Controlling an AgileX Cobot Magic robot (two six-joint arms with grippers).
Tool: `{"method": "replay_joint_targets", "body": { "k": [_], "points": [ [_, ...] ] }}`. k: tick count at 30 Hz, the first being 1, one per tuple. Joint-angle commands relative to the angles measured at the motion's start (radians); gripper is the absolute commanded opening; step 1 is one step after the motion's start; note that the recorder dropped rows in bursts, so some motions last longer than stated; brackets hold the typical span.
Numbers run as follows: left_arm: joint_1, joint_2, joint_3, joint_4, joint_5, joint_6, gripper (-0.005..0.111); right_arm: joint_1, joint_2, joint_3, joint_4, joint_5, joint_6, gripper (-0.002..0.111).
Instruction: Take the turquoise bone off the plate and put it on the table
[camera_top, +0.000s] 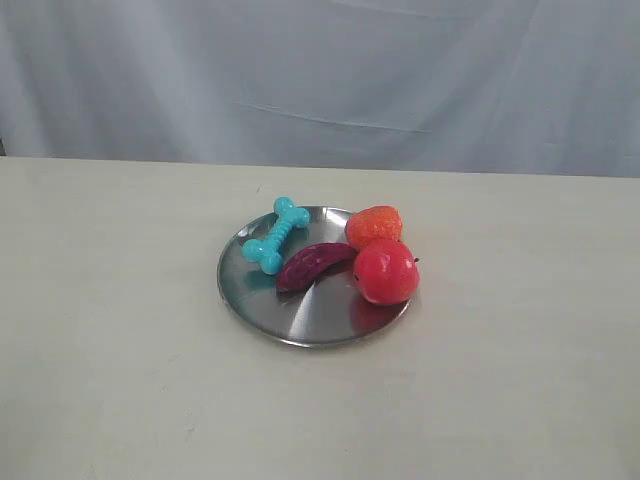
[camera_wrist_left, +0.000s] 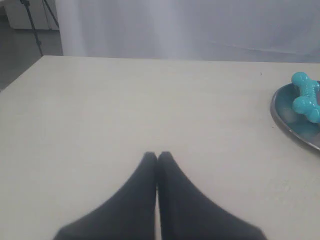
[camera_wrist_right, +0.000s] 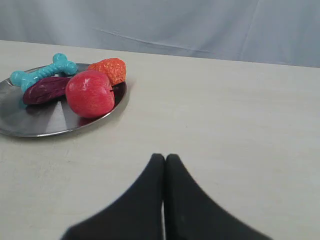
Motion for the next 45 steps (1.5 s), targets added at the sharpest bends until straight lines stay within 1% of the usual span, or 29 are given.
{"method": "replay_joint_targets", "body": {
  "k": [1,8,16,21,23,25,28,31,32,33,34,37,38,39,41,43,45],
  "points": [
    [-0.008,-0.001,0.003,-0.001,-0.005,-0.004,0.0,0.003,-0.006,0.004,-0.004,-0.005,0.003,0.0],
    [-0.008,-0.001,0.003,-0.001,-0.005,-0.004,0.0,0.003,-0.006,0.004,-0.017,-0.075,-0.005,0.0],
    [-0.008,-0.001,0.003,-0.001,-0.005,-0.004,0.0,0.003,-0.006,0.004,-0.017,-0.4,-0.005,0.0],
    [-0.008,-0.001,0.003,-0.001,-0.005,-0.004,0.0,0.003,-0.006,0.004,-0.015,-0.554,0.008,0.0],
    [-0.008,-0.001,0.003,-0.001,-0.005,-0.004,0.0,0.003,-0.006,0.004,0.003,-0.64,0.077,0.0],
    [-0.008,-0.001,0.003,-0.001,-0.005,-0.004,0.0,0.003,-0.006,0.004,0.043,-0.731,0.235,0.0],
    [-0.008,-0.001,0.003,-0.001,-0.005,-0.004,0.0,0.003,-0.006,0.004,0.087,-0.858,0.527,0.0],
    [-0.008,-0.001,0.003,-0.001,-0.005,-0.004,0.0,0.003,-0.006,0.004,0.09,-0.909,0.784,0.0],
    [-0.008,-0.001,0.003,-0.001,-0.005,-0.004,0.0,0.003,-0.006,0.004,0.09,-0.929,0.848,0.0],
    [-0.008,-0.001,0.003,-0.001,-0.005,-0.004,0.0,0.003,-0.006,0.004,0.081,-0.94,0.867,0.0],
    [-0.008,-0.001,0.003,-0.001,-0.005,-0.004,0.0,0.003,-0.006,0.004,0.031,-0.945,0.859,0.0],
    [-0.008,-0.001,0.003,-0.001,-0.005,-0.004,0.0,0.003,-0.006,-0.068,-0.132,-0.927,0.84,0.0],
    [-0.008,-0.001,0.003,-0.001,-0.005,-0.004,0.0,0.003,0.009,-0.106,-0.146,-0.893,0.854,0.0],
    [-0.008,-0.001,0.003,-0.001,-0.005,-0.004,0.0,0.003,0.028,-0.153,-0.138,-0.845,0.866,0.0],
    [-0.008,-0.001,0.003,-0.001,-0.005,-0.004,0.0,0.003,0.096,-0.271,-0.102,-0.669,0.866,0.0],
    [-0.008,-0.001,0.003,-0.001,-0.005,-0.004,0.0,0.003,0.19,-0.389,-0.121,-0.517,0.86,0.0],
    [-0.008,-0.001,0.003,-0.001,-0.005,-0.004,0.0,0.004,0.301,-0.506,-0.151,-0.412,0.86,0.0]
  ]
}}
